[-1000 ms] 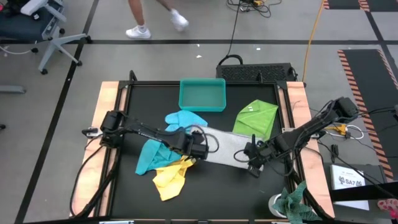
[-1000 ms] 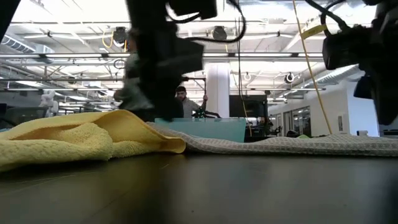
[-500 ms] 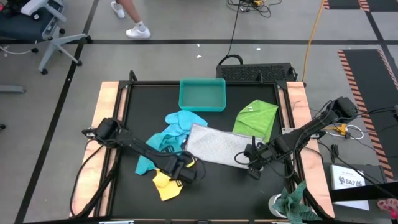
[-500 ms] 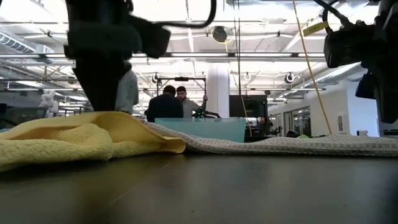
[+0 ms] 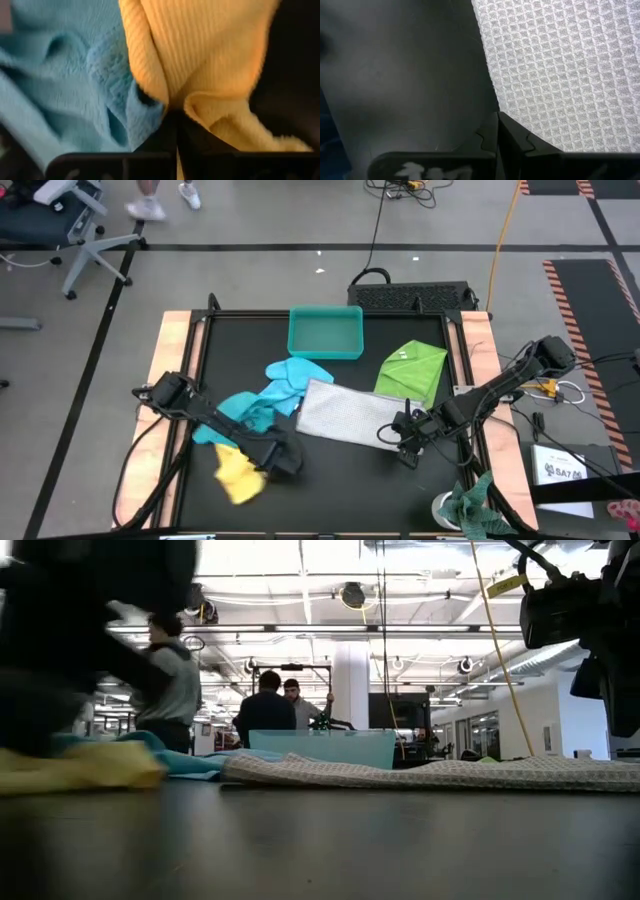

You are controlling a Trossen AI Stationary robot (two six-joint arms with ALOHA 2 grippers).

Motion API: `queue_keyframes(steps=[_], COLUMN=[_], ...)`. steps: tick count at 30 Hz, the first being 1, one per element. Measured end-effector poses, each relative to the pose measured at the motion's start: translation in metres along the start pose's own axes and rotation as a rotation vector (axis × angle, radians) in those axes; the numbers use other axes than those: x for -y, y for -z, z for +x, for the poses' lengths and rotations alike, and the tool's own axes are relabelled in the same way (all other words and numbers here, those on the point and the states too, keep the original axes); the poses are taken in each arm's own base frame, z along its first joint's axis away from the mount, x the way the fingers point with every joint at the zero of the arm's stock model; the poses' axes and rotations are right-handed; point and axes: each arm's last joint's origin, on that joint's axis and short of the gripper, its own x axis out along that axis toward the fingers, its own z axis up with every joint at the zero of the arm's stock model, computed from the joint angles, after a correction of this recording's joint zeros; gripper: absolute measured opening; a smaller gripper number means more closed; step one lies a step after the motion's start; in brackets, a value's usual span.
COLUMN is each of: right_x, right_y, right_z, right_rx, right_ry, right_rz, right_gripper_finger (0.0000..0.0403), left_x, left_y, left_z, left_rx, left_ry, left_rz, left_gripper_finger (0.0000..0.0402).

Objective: Fold microfiber towels
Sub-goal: Fold the gray microfiber towel

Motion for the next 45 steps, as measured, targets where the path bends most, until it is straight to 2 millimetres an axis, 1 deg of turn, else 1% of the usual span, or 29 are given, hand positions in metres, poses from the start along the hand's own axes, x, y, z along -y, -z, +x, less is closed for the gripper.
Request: queue_keyframes(steps=[2, 5, 7, 10, 13, 15, 18, 20, 23, 26, 28, 31, 33, 37, 42, 45], right_x=[0.000, 0.000, 0.000, 0.000, -0.001, -0.001, -0.002, -0.002, -0.002, -0.003, -0.002, -0.002, -0.002, -0.002, -0.002, -0.002], right_y=[0.000, 0.000, 0.000, 0.000, 0.000, -0.001, -0.001, -0.002, -0.002, -0.002, -0.002, -0.002, -0.002, -0.002, -0.002, -0.002], right_z=[0.000, 0.000, 0.000, 0.000, 0.000, 0.000, 0.000, 0.000, 0.000, 0.000, 0.000, 0.000, 0.000, 0.000, 0.000, 0.000], right_rx=[0.000, 0.000, 0.001, 0.001, 0.003, 0.009, 0.014, 0.018, 0.020, 0.021, 0.020, 0.020, 0.020, 0.020, 0.020, 0.020], right_ry=[0.001, 0.000, -0.002, -0.003, -0.007, -0.016, -0.019, -0.023, -0.024, -0.024, -0.024, -0.023, -0.023, -0.023, -0.023, -0.023], right_rz=[0.000, 0.000, 0.000, 0.002, 0.003, 0.003, 0.003, 0.003, 0.003, 0.003, 0.003, 0.003, 0.003, 0.002, 0.000, 0.000], right_gripper_finger=[0.0000, 0.0000, 0.0000, 0.0000, 0.0000, 0.0000, 0.0000, 0.0000, 0.0000, 0.0000, 0.0000, 0.0000, 0.0000, 0.0000, 0.0000, 0.0000], left_x=[-0.001, -0.003, -0.002, -0.002, -0.004, -0.006, -0.008, -0.010, -0.010, -0.014, -0.018, -0.020, -0.019, -0.011, 0.004, 0.010], left_y=[0.011, 0.022, 0.023, 0.018, 0.007, -0.004, -0.027, -0.044, -0.071, -0.092, -0.102, -0.113, -0.117, -0.121, -0.119, -0.116], left_z=[0.001, -0.006, -0.017, -0.039, -0.061, -0.072, -0.081, -0.083, -0.082, -0.076, -0.070, -0.060, -0.053, -0.039, -0.025, -0.024], left_rx=[-0.063, -0.080, -0.032, 0.114, 0.297, 0.406, 0.539, 0.590, 0.653, 0.666, 0.648, 0.613, 0.588, 0.545, 0.515, 0.503], left_ry=[-0.046, -0.063, -0.019, 0.044, 0.138, 0.178, 0.217, 0.258, 0.306, 0.309, 0.304, 0.278, 0.261, 0.253, 0.249, 0.266], left_rz=[0.020, 0.014, -0.012, -0.056, -0.084, -0.100, -0.112, -0.098, -0.069, -0.061, -0.070, -0.065, -0.051, -0.028, -0.027, -0.029], left_gripper_finger=[0.0005, 0.0002, 0.0004, 0.0002, 0.0004, 0.0003, 0.0003, 0.0002, 0.0002, 0.0001, 0.0001, 0.0001, 0.0001, 0.0001, 0.0001, 0.0001])
